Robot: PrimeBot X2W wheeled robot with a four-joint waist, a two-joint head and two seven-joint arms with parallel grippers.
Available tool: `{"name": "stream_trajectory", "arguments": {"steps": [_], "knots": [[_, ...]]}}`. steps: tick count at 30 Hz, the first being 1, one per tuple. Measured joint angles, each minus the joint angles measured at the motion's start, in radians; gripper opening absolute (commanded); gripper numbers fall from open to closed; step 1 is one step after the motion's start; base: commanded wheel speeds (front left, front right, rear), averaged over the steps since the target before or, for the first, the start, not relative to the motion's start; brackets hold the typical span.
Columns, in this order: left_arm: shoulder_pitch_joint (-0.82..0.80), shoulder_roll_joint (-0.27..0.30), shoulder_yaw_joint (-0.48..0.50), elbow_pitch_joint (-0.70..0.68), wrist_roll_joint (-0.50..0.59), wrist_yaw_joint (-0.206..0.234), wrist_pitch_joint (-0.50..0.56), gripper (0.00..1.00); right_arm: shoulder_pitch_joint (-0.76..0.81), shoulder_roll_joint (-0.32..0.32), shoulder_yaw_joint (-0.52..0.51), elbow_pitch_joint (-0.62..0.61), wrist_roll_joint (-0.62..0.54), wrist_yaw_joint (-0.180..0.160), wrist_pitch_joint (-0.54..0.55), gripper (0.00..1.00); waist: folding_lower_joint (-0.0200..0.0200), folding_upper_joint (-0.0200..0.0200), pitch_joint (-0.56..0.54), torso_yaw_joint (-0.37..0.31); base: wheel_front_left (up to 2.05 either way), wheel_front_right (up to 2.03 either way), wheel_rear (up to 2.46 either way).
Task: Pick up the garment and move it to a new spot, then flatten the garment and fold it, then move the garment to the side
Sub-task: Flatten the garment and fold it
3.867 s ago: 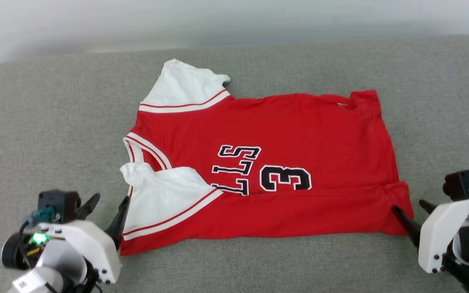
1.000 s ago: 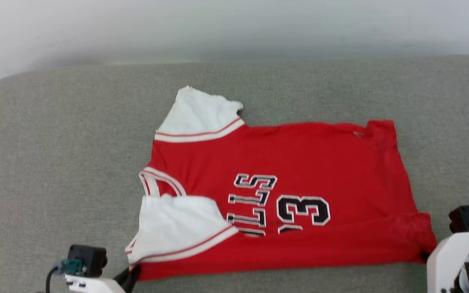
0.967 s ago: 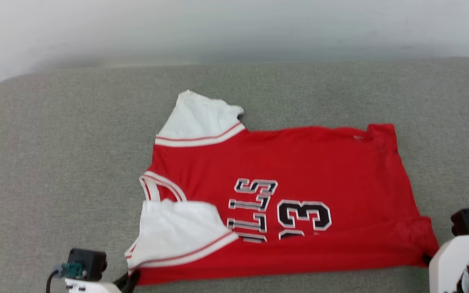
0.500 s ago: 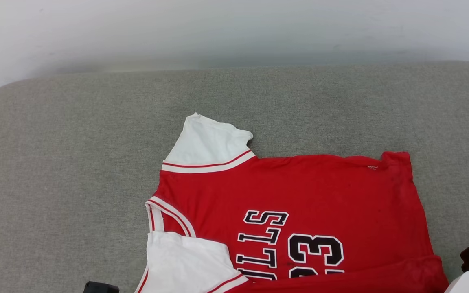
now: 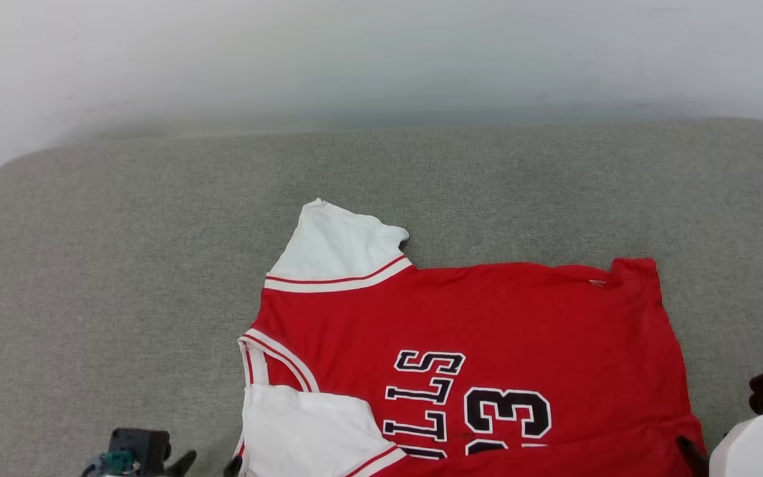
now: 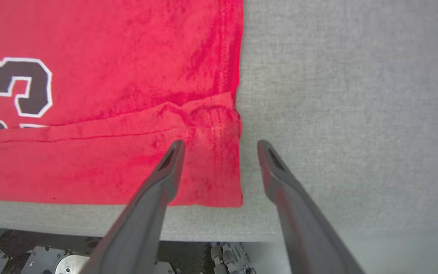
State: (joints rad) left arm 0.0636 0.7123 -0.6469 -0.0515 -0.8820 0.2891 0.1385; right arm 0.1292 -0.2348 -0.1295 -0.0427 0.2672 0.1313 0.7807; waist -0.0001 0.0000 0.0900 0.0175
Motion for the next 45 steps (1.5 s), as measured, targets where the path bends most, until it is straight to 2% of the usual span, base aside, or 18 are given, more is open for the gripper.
{"name": "stream_trajectory", "arguments": {"steps": [6, 13, 17, 20, 22, 23, 26, 28, 30, 34, 37, 39, 42, 45], "knots": [[-0.052, -0.016, 0.071, -0.04, 0.047, 0.002, -0.158, 1.0, -0.035, -0.007, 0.009, -0.051, 0.015, 0.0, -0.099, 1.0, 0.0001, 0.0, -0.038, -0.002, 0.0, 0.0, 0.0], [-0.084, -0.065, 0.118, -0.044, 0.122, -0.012, -0.361, 1.0, -0.085, 0.006, 0.027, -0.107, 0.022, 0.0, -0.302, 1.0, 0.0, 0.0, -0.06, -0.017, 0.0, 0.0, 0.0], [-0.089, -0.112, 0.161, -0.049, 0.176, -0.016, -0.397, 1.0, -0.094, 0.026, 0.032, -0.121, 0.032, 0.0, -0.44, 1.0, 0.0, 0.0, -0.061, -0.025, 0.0, 0.0, 0.0], [-0.083, -0.179, 0.233, -0.074, 0.218, -0.021, -0.399, 1.0, -0.096, 0.039, 0.033, -0.123, 0.032, 0.0, -0.547, 1.0, 0.0001, 0.0, -0.059, -0.032, 0.0, 0.0, 0.0], [-0.065, -0.216, 0.272, -0.088, 0.254, -0.044, -0.399, 1.0, -0.098, 0.054, 0.031, -0.122, 0.031, 0.0, -0.614, 1.0, 0.0, 0.0, -0.055, -0.036, 0.0, 0.0, 0.0], [-0.04, -0.246, 0.298, -0.086, 0.294, -0.072, -0.399, 1.0, -0.098, 0.068, 0.031, -0.117, 0.03, 0.0, -0.671, 1.0, 0.0, 0.0, -0.053, -0.039, 0.0, 0.0, 0.0], [-0.026, -0.278, 0.33, -0.071, 0.337, -0.114, -0.399, 1.0, -0.097, 0.075, 0.045, -0.105, 0.012, 0.0, -0.74, 1.0, 0.0, 0.0, -0.048, -0.045, 0.0, 0.0, 0.0], [-0.027, -0.286, 0.337, -0.064, 0.349, -0.13, -0.399, 1.0, -0.097, 0.079, 0.046, -0.1, 0.011, 0.0, -0.756, 1.0, 0.0, 0.0, -0.045, -0.047, 0.0, 0.0, 0.0], [-0.038, -0.304, 0.353, -0.038, 0.377, -0.173, -0.4, 1.0, -0.1, 0.092, 0.049, -0.082, 0.007, 0.0, -0.787, 1.0, 0.0, 0.0, -0.032, -0.056, 0.0, 0.0, 0.0], [-0.107, -0.294, 0.356, 0.005, 0.405, -0.225, -0.401, 1.0, -0.126, 0.095, 0.077, -0.069, 0.002, 0.0, -0.814, 1.0, 0.0001, 0.0, -0.004, -0.078, 0.0, 0.0, 0.0], [-0.195, -0.25, 0.347, 0.05, 0.402, -0.272, -0.339, 1.0, -0.146, 0.1, 0.089, -0.06, -0.001, 0.0, -0.825, 1.0, 0.0001, 0.0, 0.028, -0.1, 0.0, 0.0, 0.0], [-0.274, -0.212, 0.34, 0.08, 0.395, -0.31, -0.262, 1.0, -0.159, 0.104, 0.095, -0.057, -0.004, 0.0, -0.832, 1.0, 0.0001, 0.0, 0.054, -0.117, 0.0, 0.0, 0.0], [-0.4, -0.156, 0.327, 0.133, 0.358, -0.362, -0.103, 1.0, -0.182, 0.11, 0.102, -0.049, -0.004, 0.0, -0.846, 1.0, 0.0002, 0.0, 0.098, -0.147, 0.0, 0.0, 0.0], [-0.534, -0.095, 0.306, 0.182, 0.324, -0.394, 0.064, 1.0, -0.201, 0.118, 0.113, -0.035, -0.004, 0.0, -0.862, 1.0, 0.0003, 0.0, 0.144, -0.179, 0.0, 0.0, 0.0]]}}
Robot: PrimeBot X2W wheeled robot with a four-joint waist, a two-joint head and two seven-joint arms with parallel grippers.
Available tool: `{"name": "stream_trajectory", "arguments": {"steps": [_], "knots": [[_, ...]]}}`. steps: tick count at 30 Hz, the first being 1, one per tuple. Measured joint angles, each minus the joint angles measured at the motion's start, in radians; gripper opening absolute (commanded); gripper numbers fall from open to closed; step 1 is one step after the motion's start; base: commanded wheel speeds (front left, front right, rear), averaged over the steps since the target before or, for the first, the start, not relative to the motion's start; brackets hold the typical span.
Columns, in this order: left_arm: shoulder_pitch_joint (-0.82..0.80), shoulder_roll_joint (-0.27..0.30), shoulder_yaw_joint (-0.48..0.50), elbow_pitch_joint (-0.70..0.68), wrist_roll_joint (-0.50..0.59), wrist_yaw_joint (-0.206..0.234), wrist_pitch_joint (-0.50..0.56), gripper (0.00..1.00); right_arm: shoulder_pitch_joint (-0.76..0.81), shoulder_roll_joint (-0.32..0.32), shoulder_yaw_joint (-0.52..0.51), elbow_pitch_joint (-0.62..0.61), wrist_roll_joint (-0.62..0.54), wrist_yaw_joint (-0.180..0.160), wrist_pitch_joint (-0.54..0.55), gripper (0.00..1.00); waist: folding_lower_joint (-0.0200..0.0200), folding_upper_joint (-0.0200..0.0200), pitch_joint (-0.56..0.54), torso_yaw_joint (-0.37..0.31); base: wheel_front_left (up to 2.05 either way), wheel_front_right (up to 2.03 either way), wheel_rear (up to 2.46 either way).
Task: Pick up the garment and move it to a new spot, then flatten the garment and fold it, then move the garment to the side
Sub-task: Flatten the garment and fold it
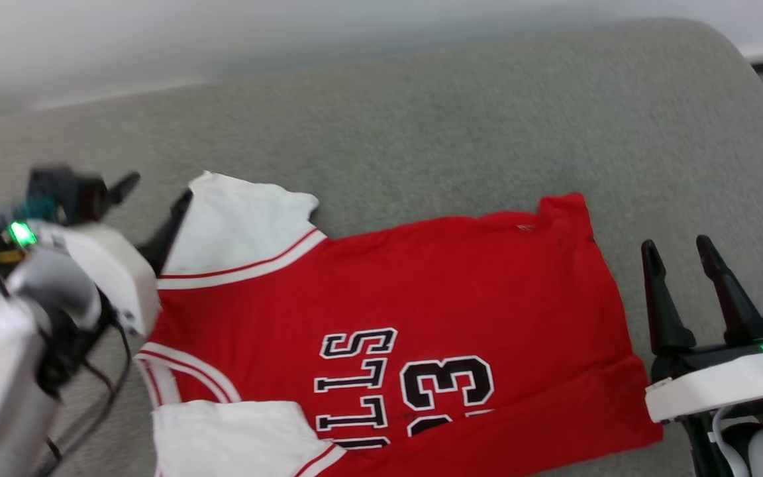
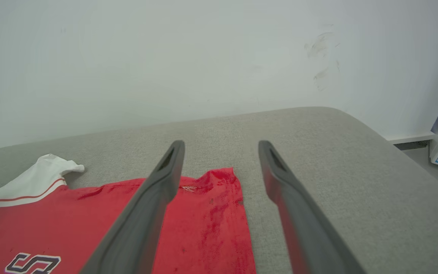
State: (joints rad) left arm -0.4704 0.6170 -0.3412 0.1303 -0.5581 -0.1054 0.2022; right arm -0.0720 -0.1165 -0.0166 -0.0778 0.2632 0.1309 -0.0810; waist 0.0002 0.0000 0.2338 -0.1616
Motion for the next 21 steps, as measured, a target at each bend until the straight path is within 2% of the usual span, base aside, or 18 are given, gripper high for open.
{"name": "stream_trajectory", "arguments": {"steps": [5, 10, 16, 21], "knots": [[-0.185, 0.074, -0.029, 0.106, -0.107, -0.017, 0.298, 1.0, -0.026, 0.015, 0.024, 0.032, 0.0, 0.0, -0.027, 1.0, 0.0001, 0.0, 0.071, -0.06, 0.0, 0.0, 0.0], [-0.313, 0.115, -0.041, 0.175, -0.186, -0.018, 0.548, 1.0, -0.047, 0.028, 0.045, 0.063, 0.002, 0.0, -0.055, 1.0, 0.0, 0.0, 0.129, -0.118, 0.0, 0.0, 0.0], [-0.389, 0.151, -0.063, 0.202, -0.203, -0.009, 0.72, 1.0, -0.065, 0.04, 0.066, 0.091, 0.006, 0.0, -0.078, 1.0, 0.0, 0.0, 0.188, -0.171, 0.0, 0.0, 0.0], [-0.415, 0.177, -0.078, 0.217, -0.185, 0.01, 0.777, 1.0, -0.079, 0.048, 0.078, 0.109, 0.009, 0.0, -0.095, 1.0, 0.0, 0.0, 0.228, -0.199, 0.0, 0.0, 0.0]]}}
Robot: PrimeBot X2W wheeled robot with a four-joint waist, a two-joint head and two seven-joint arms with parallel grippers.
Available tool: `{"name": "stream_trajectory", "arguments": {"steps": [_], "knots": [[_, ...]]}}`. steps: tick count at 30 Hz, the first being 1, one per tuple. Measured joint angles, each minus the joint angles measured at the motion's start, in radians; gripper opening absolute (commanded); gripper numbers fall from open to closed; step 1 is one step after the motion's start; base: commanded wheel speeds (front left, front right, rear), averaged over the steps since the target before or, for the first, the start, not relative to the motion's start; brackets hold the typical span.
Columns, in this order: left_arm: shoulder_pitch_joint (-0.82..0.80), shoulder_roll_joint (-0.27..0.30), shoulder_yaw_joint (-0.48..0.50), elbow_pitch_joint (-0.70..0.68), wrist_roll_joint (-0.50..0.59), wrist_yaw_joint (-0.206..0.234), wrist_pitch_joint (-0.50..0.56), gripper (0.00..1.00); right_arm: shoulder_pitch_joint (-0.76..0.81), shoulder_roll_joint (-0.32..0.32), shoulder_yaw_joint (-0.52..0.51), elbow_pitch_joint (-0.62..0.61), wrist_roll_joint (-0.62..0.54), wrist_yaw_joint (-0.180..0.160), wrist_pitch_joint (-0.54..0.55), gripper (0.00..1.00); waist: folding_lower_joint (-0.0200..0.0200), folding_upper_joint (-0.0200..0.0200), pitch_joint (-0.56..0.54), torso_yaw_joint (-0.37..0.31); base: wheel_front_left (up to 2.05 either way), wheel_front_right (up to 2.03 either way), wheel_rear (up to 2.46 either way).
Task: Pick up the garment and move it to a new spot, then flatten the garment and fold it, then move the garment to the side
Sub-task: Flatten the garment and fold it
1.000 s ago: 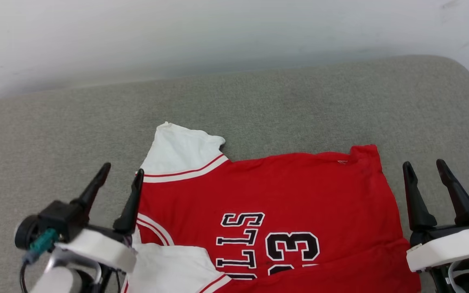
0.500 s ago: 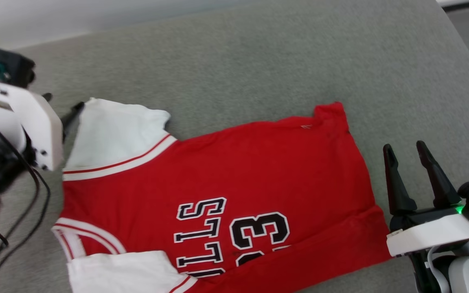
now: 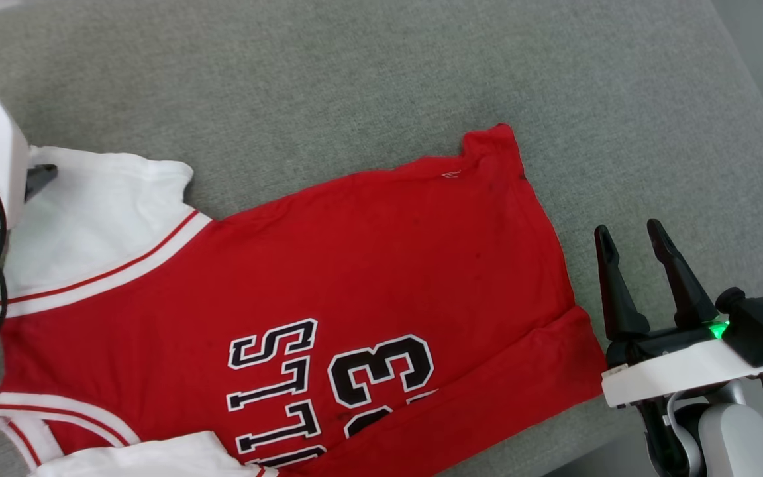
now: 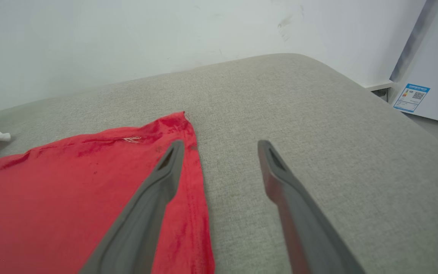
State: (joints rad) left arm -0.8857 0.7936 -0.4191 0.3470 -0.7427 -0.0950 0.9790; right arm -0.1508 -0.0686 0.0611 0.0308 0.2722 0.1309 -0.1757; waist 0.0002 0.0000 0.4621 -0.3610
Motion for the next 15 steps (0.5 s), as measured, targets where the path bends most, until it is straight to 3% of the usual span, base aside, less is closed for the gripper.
{"name": "stream_trajectory", "arguments": {"steps": [8, 10, 15], "knots": [[-0.003, 0.016, -0.013, 0.017, 0.022, 0.025, 0.014, 1.0, -0.01, 0.006, 0.002, 0.018, -0.001, 0.0, -0.009, 1.0, -0.0001, 0.0, 0.034, -0.014, 0.0, 0.0, 0.0], [0.001, 0.007, -0.008, 0.021, 0.007, 0.029, 0.013, 0.0, -0.017, 0.006, 0.003, 0.021, -0.003, 0.0, -0.009, 1.0, -0.0001, 0.0, 0.035, -0.009, 0.0, 0.0, 0.0], [0.017, -0.03, 0.003, 0.026, -0.003, 0.032, -0.067, 0.0, -0.027, 0.007, -0.002, 0.02, -0.016, 0.0, 0.001, 1.0, -0.0001, 0.0, 0.026, 0.01, 0.0, 0.0, 0.0]]}}
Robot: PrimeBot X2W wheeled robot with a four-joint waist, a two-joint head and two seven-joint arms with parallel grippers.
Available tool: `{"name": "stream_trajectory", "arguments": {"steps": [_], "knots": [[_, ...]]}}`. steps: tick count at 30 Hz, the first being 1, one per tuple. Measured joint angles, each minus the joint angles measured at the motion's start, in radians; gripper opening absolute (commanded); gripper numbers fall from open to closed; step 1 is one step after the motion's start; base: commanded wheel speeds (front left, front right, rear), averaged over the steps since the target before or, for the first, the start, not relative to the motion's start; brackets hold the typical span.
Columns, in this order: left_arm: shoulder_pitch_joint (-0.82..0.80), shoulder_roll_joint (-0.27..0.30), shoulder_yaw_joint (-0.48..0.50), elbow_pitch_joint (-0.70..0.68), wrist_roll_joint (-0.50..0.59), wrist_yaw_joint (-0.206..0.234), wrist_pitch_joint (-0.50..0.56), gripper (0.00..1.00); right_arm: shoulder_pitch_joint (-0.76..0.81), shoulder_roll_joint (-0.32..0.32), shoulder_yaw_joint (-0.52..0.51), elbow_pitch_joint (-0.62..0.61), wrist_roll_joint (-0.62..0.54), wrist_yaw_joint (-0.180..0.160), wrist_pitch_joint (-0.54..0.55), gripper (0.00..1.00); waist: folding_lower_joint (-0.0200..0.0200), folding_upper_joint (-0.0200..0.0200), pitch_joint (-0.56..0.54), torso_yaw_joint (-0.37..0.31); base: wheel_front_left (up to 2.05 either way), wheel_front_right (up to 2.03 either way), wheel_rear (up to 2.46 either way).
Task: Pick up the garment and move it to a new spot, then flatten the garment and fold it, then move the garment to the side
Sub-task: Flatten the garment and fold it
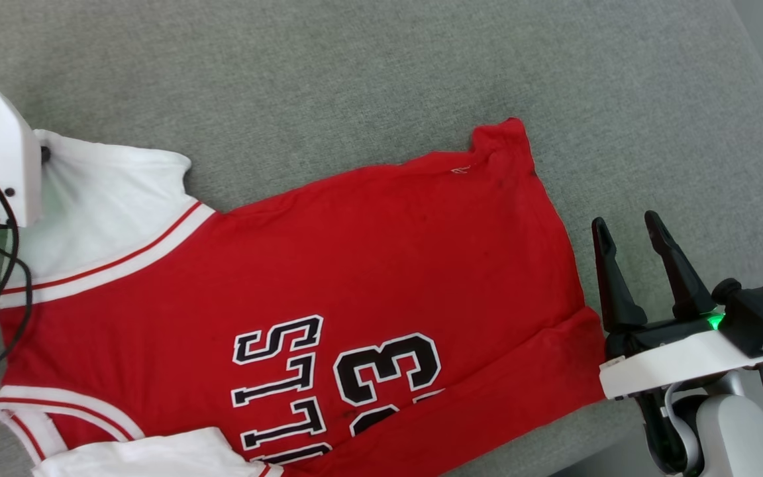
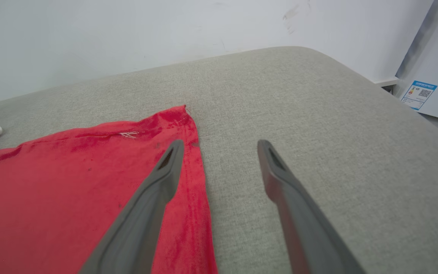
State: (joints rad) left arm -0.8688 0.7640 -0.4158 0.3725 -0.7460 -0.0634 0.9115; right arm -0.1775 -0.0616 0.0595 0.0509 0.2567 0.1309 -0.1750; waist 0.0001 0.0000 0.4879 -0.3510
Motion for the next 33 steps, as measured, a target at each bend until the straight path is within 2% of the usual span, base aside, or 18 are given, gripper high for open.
{"name": "stream_trajectory", "arguments": {"steps": [6, 11, 16, 17, 20, 26, 33], "knots": [[0.016, -0.028, 0.007, -0.015, 0.002, -0.018, -0.124, 0.0, -0.001, -0.026, -0.013, -0.013, -0.012, 0.0, 0.038, 1.0, 0.0, 0.0, -0.046, 0.031, 0.0, 0.0, 0.0], [0.046, -0.039, -0.001, -0.089, -0.003, -0.041, -0.204, 0.0, 0.005, -0.085, -0.014, -0.036, -0.016, 0.0, 0.122, 1.0, -0.0001, 0.0, -0.097, 0.07, 0.0, 0.0, 0.0], [0.115, -0.042, -0.011, -0.221, -0.025, -0.051, -0.268, 0.0, 0.004, -0.186, 0.008, -0.066, 0.013, 0.0, 0.306, 1.0, -0.0001, 0.0, -0.144, 0.122, 0.0, 0.0, 0.0], [0.115, -0.042, -0.011, -0.221, -0.025, -0.051, -0.268, 0.0, 0.004, -0.186, 0.008, -0.066, 0.013, 0.0, 0.306, 1.0, -0.0001, 0.0, -0.144, 0.122, 0.0, 0.0, 0.0], [0.173, -0.04, -0.01, -0.318, -0.045, -0.052, -0.288, 0.0, -0.011, -0.259, 0.031, -0.079, 0.058, 0.0, 0.46, 1.0, -0.0001, 0.0, -0.165, 0.158, 0.0, 0.0, 0.0], [0.294, -0.023, -0.002, -0.499, -0.048, -0.012, -0.331, 0.0, -0.117, -0.36, 0.053, -0.075, 0.118, 0.0, 0.728, 1.0, -0.0002, 0.0, -0.185, 0.232, 0.0, 0.0, 0.0], [0.418, -0.025, 0.008, -0.654, -0.037, 0.052, -0.39, 0.0, -0.254, -0.401, 0.067, 0.041, 0.146, 0.0, 0.926, 1.0, -0.0002, 0.0, -0.175, 0.308, 0.0, 0.0, 0.0]]}}
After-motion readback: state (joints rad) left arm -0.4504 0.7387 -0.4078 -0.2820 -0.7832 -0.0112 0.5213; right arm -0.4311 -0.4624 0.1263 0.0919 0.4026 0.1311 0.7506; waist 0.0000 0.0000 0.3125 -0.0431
